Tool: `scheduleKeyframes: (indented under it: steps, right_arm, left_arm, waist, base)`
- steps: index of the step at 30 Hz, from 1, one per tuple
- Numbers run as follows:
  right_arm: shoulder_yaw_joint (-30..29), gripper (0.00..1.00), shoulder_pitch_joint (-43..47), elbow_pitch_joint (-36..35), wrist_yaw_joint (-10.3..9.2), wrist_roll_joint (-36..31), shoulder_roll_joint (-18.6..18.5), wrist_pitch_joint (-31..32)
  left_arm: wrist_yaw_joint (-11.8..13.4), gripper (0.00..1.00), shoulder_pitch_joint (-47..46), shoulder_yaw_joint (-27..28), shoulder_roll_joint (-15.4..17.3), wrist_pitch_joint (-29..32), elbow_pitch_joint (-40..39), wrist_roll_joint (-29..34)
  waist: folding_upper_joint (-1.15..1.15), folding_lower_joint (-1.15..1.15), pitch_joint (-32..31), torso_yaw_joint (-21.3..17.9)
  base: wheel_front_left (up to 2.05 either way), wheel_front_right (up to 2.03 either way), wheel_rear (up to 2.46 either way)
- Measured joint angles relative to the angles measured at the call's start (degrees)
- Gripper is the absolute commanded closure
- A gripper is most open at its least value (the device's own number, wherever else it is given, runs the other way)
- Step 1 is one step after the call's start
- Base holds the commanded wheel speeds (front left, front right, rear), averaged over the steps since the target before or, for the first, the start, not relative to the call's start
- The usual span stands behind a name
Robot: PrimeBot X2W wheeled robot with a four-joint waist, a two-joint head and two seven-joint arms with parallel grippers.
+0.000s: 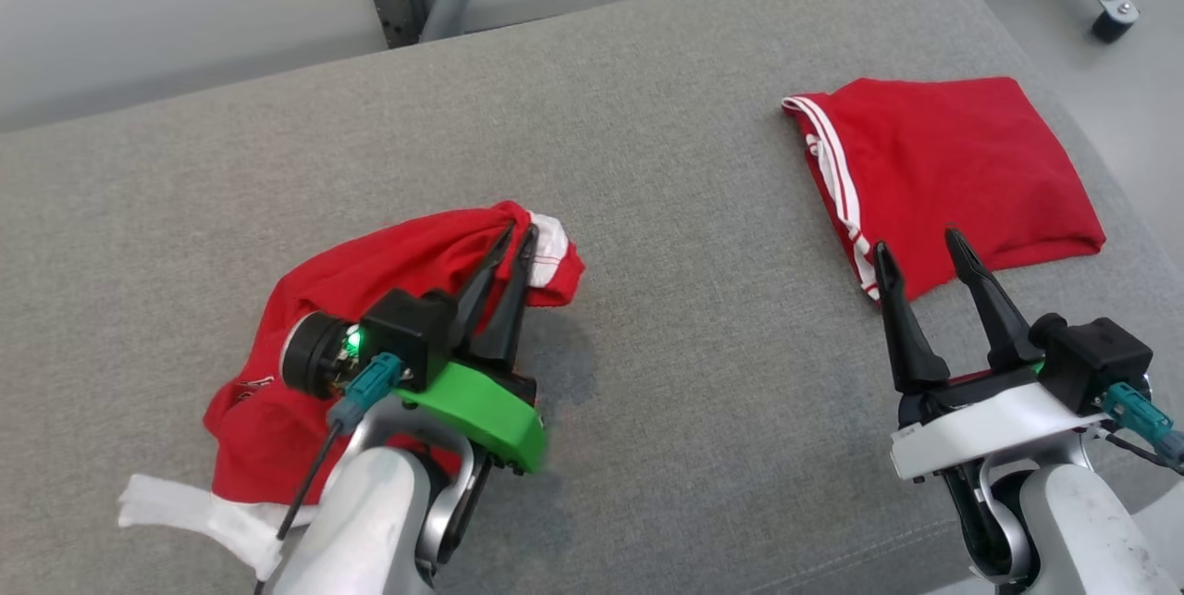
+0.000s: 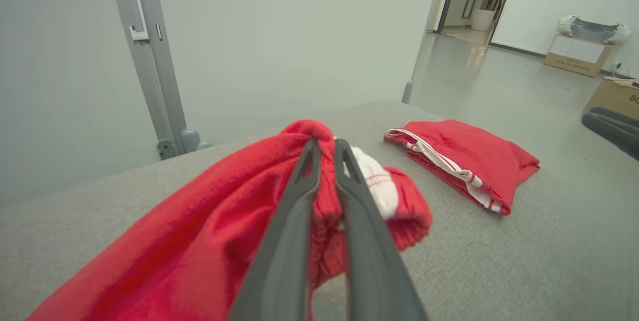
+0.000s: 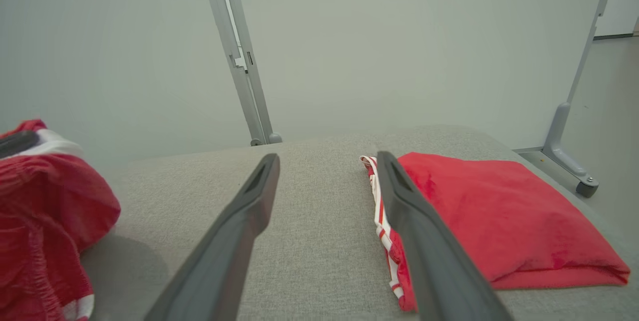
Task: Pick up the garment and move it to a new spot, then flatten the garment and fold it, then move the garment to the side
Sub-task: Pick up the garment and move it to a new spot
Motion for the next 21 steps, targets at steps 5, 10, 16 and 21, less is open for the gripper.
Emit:
scheduleKeyframes:
  steps: [5, 10, 16, 21]
  right_arm:
    - [0.4, 0.0, -1.1, 0.6, 0.0, 0.3, 0.6, -1.0]
    - [0.9, 0.0, -2.2, 1.9, 0.0, 0.5, 1.1, -1.9]
    - [0.9, 0.0, -2.5, 3.4, 0.0, 0.7, 0.9, -2.5]
    - [0.9, 0.0, -2.5, 3.7, 0.0, 0.4, 0.1, -2.6]
  left_arm:
    - [-0.1, 1.0, -2.1, -1.9, -0.5, -0.5, 6.0, -1.0]
    - [-0.3, 0.27, -4.0, -3.7, -0.6, -2.2, 13.1, -2.3]
    - [-0.9, 0.0, -5.3, -6.7, -0.7, -5.7, 15.1, -3.9]
    - [0.1, 0.0, -5.3, -7.1, -0.8, -8.6, 12.2, -4.7]
  waist:
    - [0.0, 0.0, 2.9, -1.6]
    - [0.0, 0.0, 5.8, -3.4]
    - [0.0, 0.0, 6.6, -4.0]
    - [0.0, 0.0, 5.3, -2.8]
  base:
    - [0.0, 0.0, 0.0]
    - [0.0, 0.0, 0.0]
    - [0.0, 0.0, 0.0]
    - [0.0, 0.0, 0.0]
